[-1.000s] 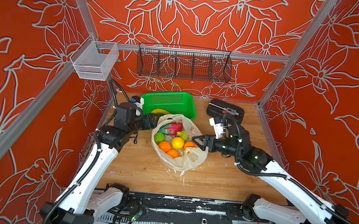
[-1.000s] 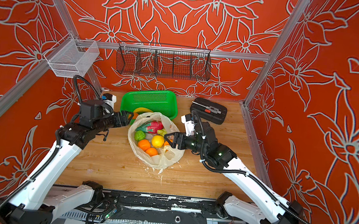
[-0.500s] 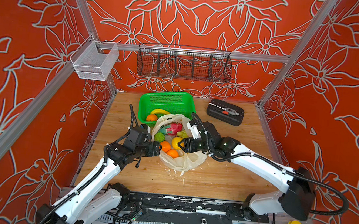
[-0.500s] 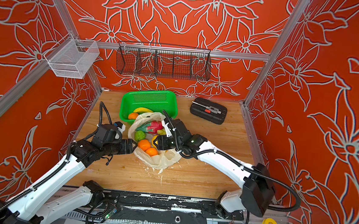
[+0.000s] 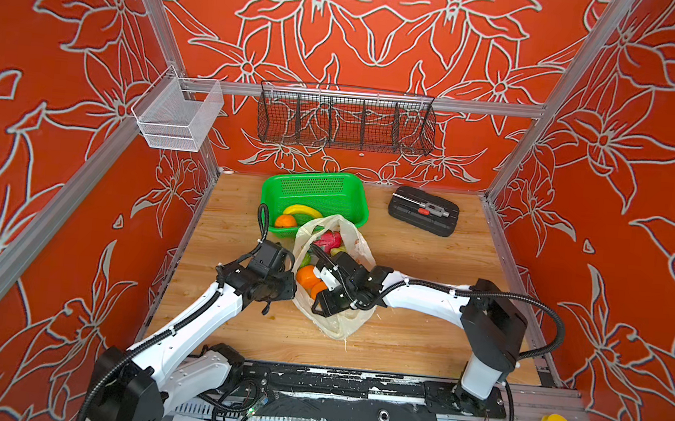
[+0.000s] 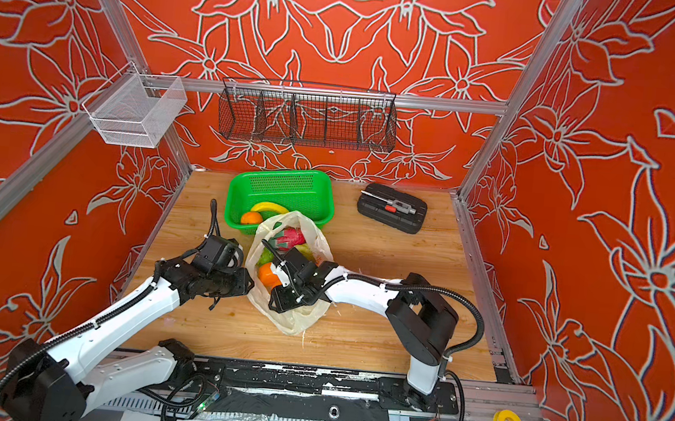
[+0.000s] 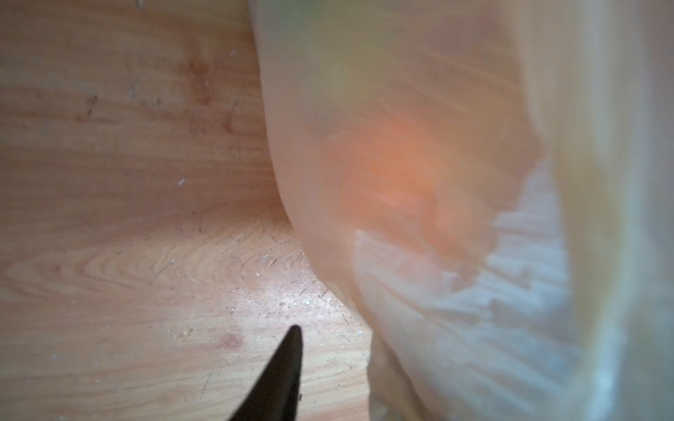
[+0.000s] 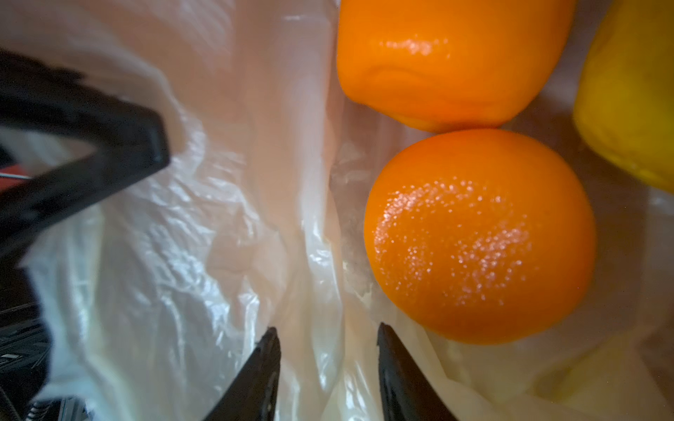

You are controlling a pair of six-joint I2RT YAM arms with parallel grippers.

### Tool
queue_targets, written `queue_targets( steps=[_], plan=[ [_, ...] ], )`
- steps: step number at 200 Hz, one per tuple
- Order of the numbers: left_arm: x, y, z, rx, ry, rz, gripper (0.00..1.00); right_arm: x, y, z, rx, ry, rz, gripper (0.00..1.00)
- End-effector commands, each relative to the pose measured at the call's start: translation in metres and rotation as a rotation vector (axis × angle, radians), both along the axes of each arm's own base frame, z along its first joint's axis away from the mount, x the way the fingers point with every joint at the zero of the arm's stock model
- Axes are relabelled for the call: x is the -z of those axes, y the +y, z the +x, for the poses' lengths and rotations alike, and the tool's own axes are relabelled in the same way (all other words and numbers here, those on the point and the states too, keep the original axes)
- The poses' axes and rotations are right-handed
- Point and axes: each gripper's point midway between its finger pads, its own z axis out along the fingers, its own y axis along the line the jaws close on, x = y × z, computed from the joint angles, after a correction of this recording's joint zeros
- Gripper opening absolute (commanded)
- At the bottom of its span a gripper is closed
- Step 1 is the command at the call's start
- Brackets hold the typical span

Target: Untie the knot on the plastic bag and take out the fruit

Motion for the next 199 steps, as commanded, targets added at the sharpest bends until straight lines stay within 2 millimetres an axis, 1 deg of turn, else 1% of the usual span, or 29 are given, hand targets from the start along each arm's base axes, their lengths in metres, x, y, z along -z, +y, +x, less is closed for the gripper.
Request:
queue_targets(
  steps=[1, 23, 39, 56, 78, 96, 98, 100, 133, 175, 199],
  plan=[
    [0.007, 0.013, -0.007, -0.040, 0.020, 0.053, 0.27, -0.033, -0.001, 0.019, 0.025, -0.111, 0.009, 0.48],
    [0.008, 0.016, -0.008, -0.054, 0.011, 0.057, 0.25, -0.046, -0.011, 0.043, 0.110, -0.235, -0.038, 0.54],
    [0.008, 0.016, -0.009, -0.054, 0.009, 0.055, 0.25, -0.052, -0.018, 0.061, 0.190, -0.308, -0.066, 0.59],
    [0.006, 0.017, -0.009, -0.058, 0.002, 0.059, 0.25, -0.053, -0.028, 0.078, 0.283, -0.370, -0.104, 0.68],
    [0.007, 0.018, -0.010, -0.054, 0.002, 0.064, 0.25, -0.055, -0.039, 0.096, 0.377, -0.430, -0.145, 0.77],
    [0.005, 0.016, -0.009, -0.050, -0.001, 0.054, 0.25, -0.050, -0.044, 0.107, 0.424, -0.448, -0.181, 0.81],
    [0.000, 0.015, -0.009, -0.049, -0.025, 0.043, 0.25, -0.050, -0.044, 0.109, 0.427, -0.447, -0.183, 0.82],
    [-0.002, 0.015, -0.009, -0.049, -0.031, 0.039, 0.25, -0.049, -0.044, 0.110, 0.429, -0.446, -0.185, 0.82],
    [-0.003, 0.014, -0.010, -0.041, -0.035, 0.030, 0.25, -0.038, -0.042, 0.124, 0.463, -0.433, -0.213, 0.89],
    [-0.003, 0.013, -0.011, -0.038, -0.036, 0.027, 0.25, -0.017, -0.039, 0.134, 0.478, -0.389, -0.237, 0.92],
    [-0.004, 0.014, -0.010, -0.042, -0.043, 0.024, 0.24, -0.002, -0.036, 0.134, 0.467, -0.335, -0.243, 0.93]
  ],
)
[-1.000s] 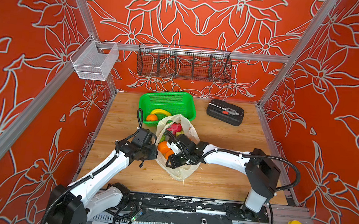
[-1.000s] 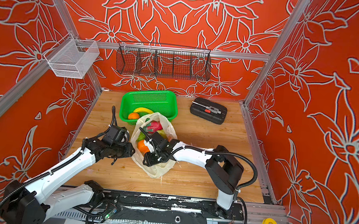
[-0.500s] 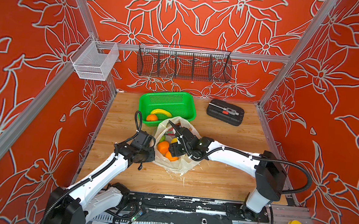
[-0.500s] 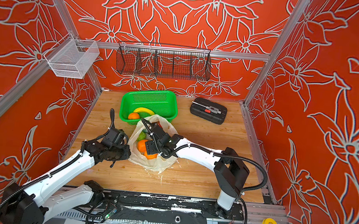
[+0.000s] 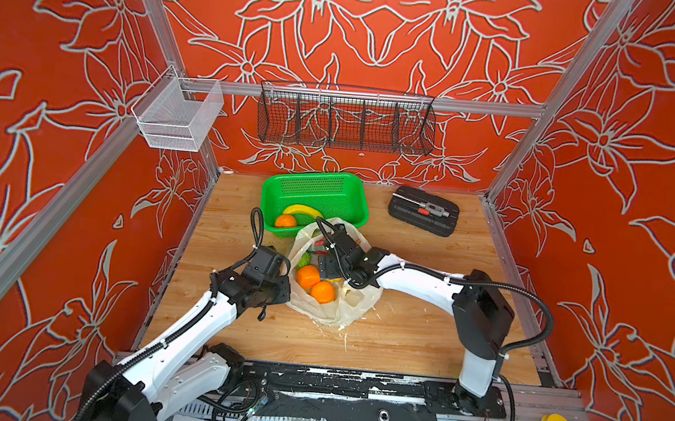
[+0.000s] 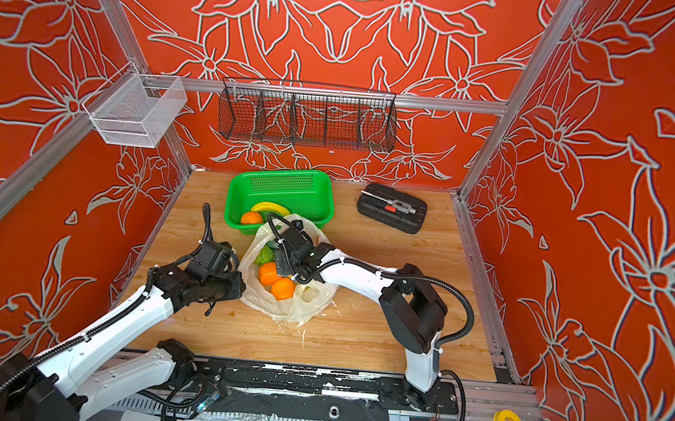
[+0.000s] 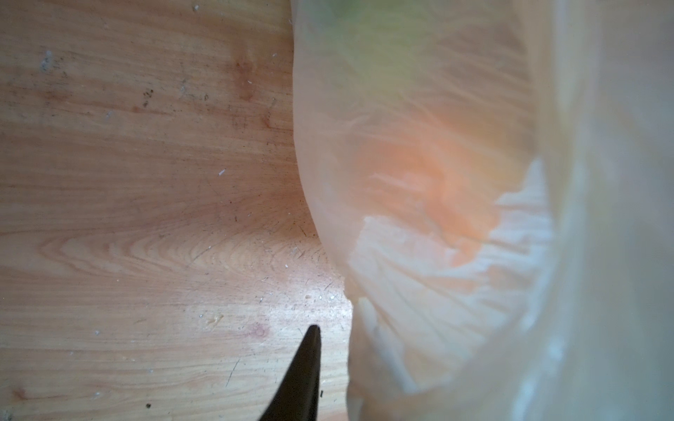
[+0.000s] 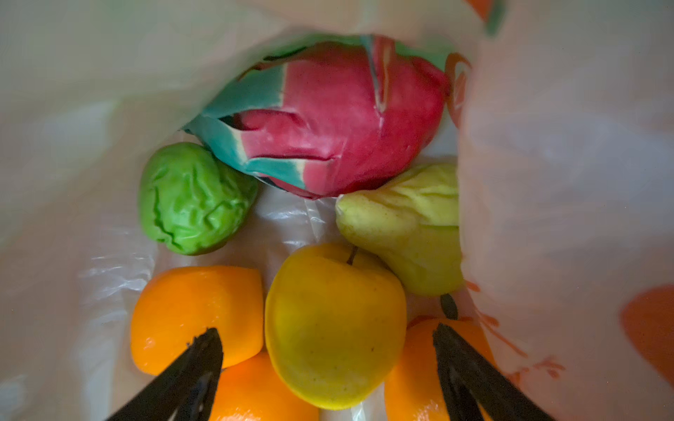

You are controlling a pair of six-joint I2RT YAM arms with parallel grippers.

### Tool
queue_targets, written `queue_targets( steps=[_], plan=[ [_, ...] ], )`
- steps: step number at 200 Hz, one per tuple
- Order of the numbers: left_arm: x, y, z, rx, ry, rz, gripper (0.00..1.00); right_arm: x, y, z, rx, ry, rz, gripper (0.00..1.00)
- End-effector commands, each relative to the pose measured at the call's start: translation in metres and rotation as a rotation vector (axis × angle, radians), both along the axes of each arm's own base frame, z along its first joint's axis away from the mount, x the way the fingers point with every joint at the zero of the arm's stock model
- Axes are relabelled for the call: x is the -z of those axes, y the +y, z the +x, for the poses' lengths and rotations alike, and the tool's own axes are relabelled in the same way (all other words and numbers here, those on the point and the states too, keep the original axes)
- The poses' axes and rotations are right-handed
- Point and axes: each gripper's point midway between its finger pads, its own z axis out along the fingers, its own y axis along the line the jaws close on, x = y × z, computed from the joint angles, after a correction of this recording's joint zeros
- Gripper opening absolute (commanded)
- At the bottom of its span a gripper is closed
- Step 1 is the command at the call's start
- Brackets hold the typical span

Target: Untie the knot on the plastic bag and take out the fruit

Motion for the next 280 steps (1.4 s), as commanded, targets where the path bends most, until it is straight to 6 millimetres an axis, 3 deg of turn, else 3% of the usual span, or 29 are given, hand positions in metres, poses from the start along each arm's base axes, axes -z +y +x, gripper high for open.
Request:
queue_targets(
  steps=[1, 55, 73, 106, 135, 155, 182, 235, 280],
  plan=[
    [0.001, 0.001, -0.005, -0.004, 0.005, -0.002, 0.24, 0.010, 0.002, 0.003, 0.026, 0.046, 0.001, 0.93],
    [-0.002, 0.001, -0.004, -0.009, -0.003, -0.009, 0.24, 0.036, 0.006, 0.000, 0.035, 0.111, -0.007, 0.92],
    [-0.003, 0.000, -0.004, -0.009, -0.003, -0.012, 0.32, 0.040, 0.005, 0.000, 0.041, 0.122, 0.002, 0.89],
    [-0.011, 0.000, -0.003, -0.008, -0.031, -0.022, 0.44, 0.031, 0.008, 0.003, 0.033, 0.110, 0.057, 0.74],
    [-0.027, -0.002, -0.002, -0.001, -0.084, -0.051, 0.59, 0.012, 0.011, 0.003, 0.021, 0.082, 0.111, 0.60],
    [-0.042, -0.004, 0.000, 0.020, -0.146, -0.071, 0.65, -0.003, 0.013, 0.001, 0.007, 0.065, 0.152, 0.56],
    [-0.066, -0.011, 0.004, 0.101, -0.264, -0.091, 0.68, -0.024, 0.014, -0.002, -0.010, 0.045, 0.198, 0.54],
    [-0.133, -0.042, 0.005, 0.362, -0.648, -0.179, 0.77, -0.081, 0.006, -0.014, -0.042, -0.022, 0.319, 0.53],
    [-0.172, -0.062, 0.005, 0.588, -0.908, -0.118, 0.82, -0.130, -0.003, -0.025, -0.077, -0.031, 0.509, 0.51]
  ],
)
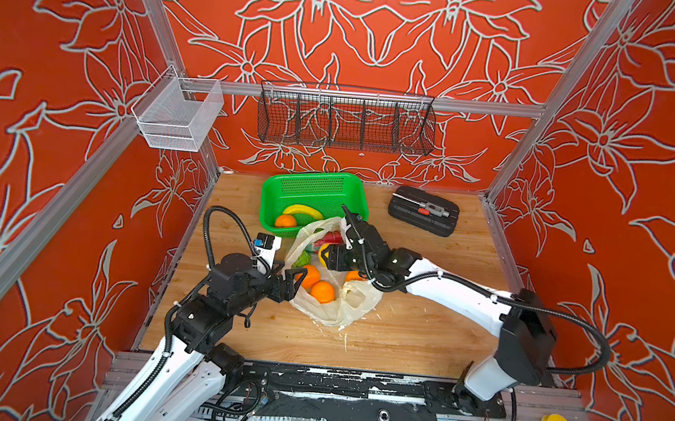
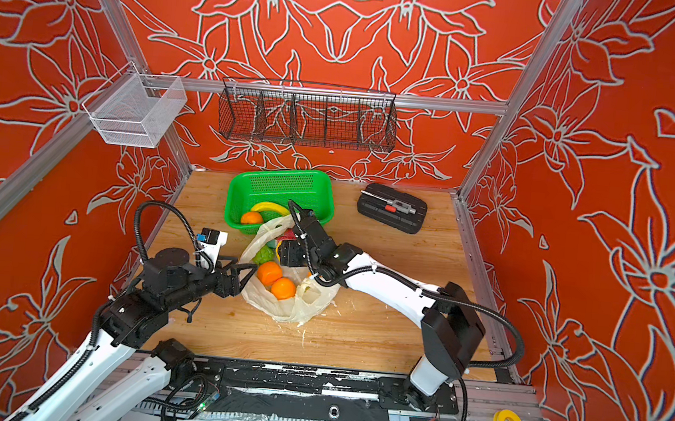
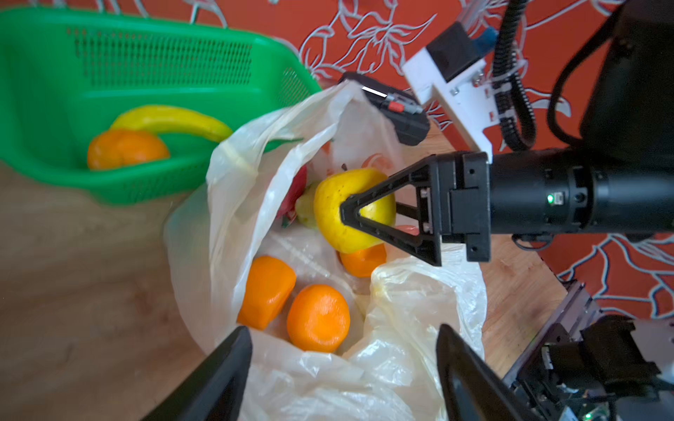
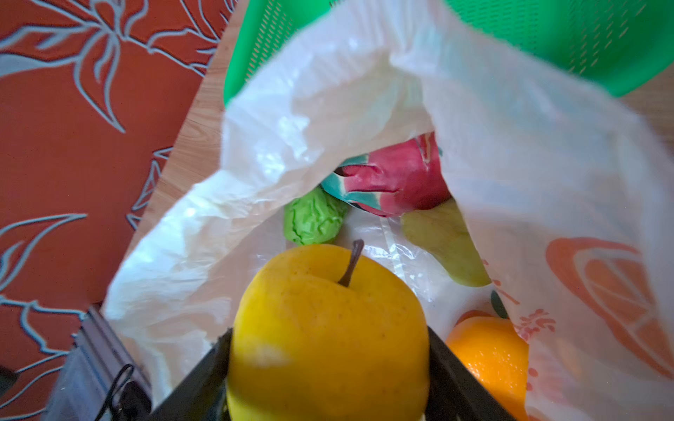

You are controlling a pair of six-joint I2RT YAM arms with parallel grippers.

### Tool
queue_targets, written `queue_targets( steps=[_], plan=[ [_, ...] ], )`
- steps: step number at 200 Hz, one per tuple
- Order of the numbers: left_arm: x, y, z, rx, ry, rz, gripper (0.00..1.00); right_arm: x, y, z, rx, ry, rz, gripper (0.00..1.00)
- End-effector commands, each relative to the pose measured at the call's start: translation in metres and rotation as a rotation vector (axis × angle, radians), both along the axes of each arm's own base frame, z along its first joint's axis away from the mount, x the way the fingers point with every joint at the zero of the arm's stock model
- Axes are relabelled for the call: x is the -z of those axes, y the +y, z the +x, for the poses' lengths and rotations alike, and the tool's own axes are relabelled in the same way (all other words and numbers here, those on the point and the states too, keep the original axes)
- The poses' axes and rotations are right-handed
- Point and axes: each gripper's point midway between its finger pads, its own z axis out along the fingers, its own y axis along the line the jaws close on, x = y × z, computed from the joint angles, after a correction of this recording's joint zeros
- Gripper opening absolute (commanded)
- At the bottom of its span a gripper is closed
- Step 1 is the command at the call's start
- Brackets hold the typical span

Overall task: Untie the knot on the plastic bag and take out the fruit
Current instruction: 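Lift the apple out and grasp it with the left gripper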

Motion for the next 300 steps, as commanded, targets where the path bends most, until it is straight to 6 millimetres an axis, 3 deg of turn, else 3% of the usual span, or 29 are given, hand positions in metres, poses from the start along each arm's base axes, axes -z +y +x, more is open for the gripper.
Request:
queue_targets(
  steps=[1, 49, 120, 136, 140, 199, 246, 300],
  plan=[
    [-0.029, -0.020, 0.001, 0.156, -0.231, 0.065, 0.82, -0.026, -0.003, -0.005, -0.021, 0.013, 0.132, 0.51],
    [-0.040, -0.054, 0.007, 0.380, -0.413, 0.131, 0.85, -0.060, -0.020, -0.019, -0.091, 0.051, 0.327, 0.51],
    [-0.046, -0.089, 0.022, 0.576, -0.551, 0.267, 0.86, -0.081, -0.058, -0.043, -0.130, 0.040, 0.390, 0.51],
    [-0.055, -0.098, 0.022, 0.621, -0.582, 0.278, 0.87, -0.083, -0.063, -0.048, -0.137, 0.030, 0.389, 0.51],
    [-0.049, -0.103, 0.027, 0.637, -0.565, 0.283, 0.87, -0.083, -0.063, -0.049, -0.138, 0.028, 0.390, 0.51],
    [-0.048, -0.140, 0.032, 0.768, -0.597, 0.310, 0.88, -0.098, -0.067, -0.065, -0.194, 0.008, 0.418, 0.51],
    [-0.046, -0.158, 0.030, 0.842, -0.569, 0.299, 0.73, -0.102, -0.073, -0.070, -0.182, -0.006, 0.413, 0.51],
    [-0.048, -0.166, 0.025, 0.902, -0.545, 0.244, 0.48, -0.102, -0.076, -0.072, -0.177, -0.004, 0.406, 0.55]
  ],
)
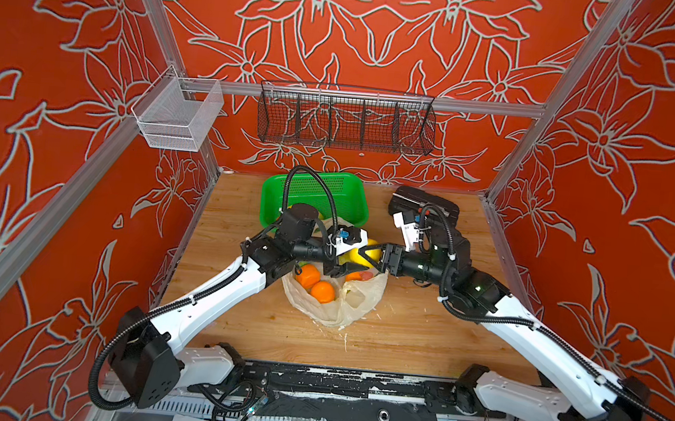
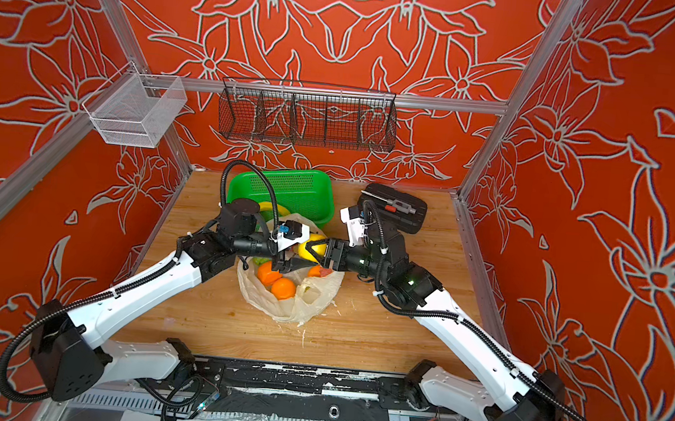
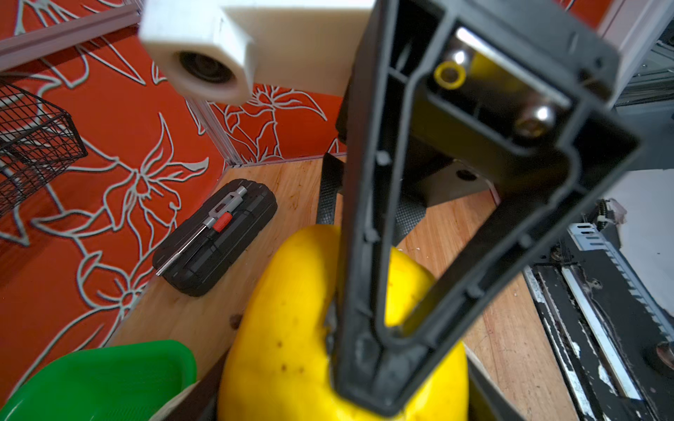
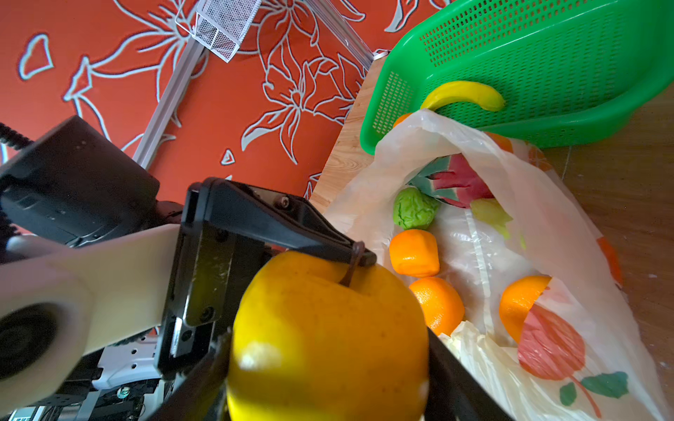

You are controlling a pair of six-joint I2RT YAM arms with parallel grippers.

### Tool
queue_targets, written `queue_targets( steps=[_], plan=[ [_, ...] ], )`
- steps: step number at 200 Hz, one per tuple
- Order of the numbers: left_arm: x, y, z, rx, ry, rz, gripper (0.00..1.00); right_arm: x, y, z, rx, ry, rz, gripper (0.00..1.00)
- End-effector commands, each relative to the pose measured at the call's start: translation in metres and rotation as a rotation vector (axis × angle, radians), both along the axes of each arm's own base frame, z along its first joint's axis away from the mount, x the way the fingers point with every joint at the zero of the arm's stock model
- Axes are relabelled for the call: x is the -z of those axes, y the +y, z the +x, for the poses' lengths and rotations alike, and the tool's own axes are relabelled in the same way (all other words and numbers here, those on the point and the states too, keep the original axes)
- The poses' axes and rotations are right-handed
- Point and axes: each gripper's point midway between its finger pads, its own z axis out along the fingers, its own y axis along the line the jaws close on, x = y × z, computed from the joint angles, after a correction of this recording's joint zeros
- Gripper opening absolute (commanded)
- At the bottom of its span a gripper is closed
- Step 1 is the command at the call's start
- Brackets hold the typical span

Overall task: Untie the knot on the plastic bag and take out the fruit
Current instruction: 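Lift the apple out and grasp it with the left gripper, then carry the apple to the green basket with the left gripper while the right gripper withdraws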

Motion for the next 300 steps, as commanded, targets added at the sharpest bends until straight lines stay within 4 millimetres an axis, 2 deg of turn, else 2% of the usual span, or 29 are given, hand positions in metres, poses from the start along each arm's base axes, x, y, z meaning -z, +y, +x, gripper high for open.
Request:
queue_targets(
  steps=[1, 26, 46, 72, 110, 147, 177, 195, 229, 300],
  plan=[
    [-0.009, -0.006, -0.010, 0.067, 0.017, -0.029, 0.48, 0.001, 0.000, -0.008, -0.031, -0.011, -0.004, 0.56],
    [-0.009, -0.005, -0.007, 0.037, 0.034, -0.023, 0.47, -0.006, -0.005, -0.008, -0.008, -0.027, -0.005, 0.75],
    [-0.011, -0.001, 0.000, -0.020, 0.048, -0.010, 0.47, -0.014, -0.016, -0.005, 0.050, -0.062, -0.004, 0.84],
    [-0.019, 0.012, 0.024, -0.200, 0.042, -0.015, 0.47, -0.021, -0.032, -0.004, 0.133, -0.108, 0.023, 0.97],
    [-0.038, 0.037, 0.056, -0.453, 0.045, -0.044, 0.48, -0.024, -0.051, -0.006, 0.213, -0.157, 0.041, 0.97],
    [-0.054, 0.065, 0.081, -0.642, 0.062, -0.096, 0.49, -0.025, -0.055, -0.010, 0.215, -0.161, 0.041, 0.97],
    [-0.057, 0.103, 0.111, -0.837, 0.144, -0.175, 0.49, -0.021, -0.053, -0.011, 0.206, -0.143, 0.041, 0.97],
    [-0.048, 0.129, 0.130, -0.940, 0.242, -0.225, 0.50, -0.019, -0.053, -0.011, 0.205, -0.135, 0.039, 0.97],
    [-0.016, 0.164, 0.158, -1.079, 0.437, -0.260, 0.50, -0.014, -0.052, -0.010, 0.209, -0.122, 0.038, 0.97],
    [0.045, 0.207, 0.194, -1.253, 0.760, -0.346, 0.49, -0.007, -0.053, -0.010, 0.215, -0.105, 0.026, 0.96]
  ],
)
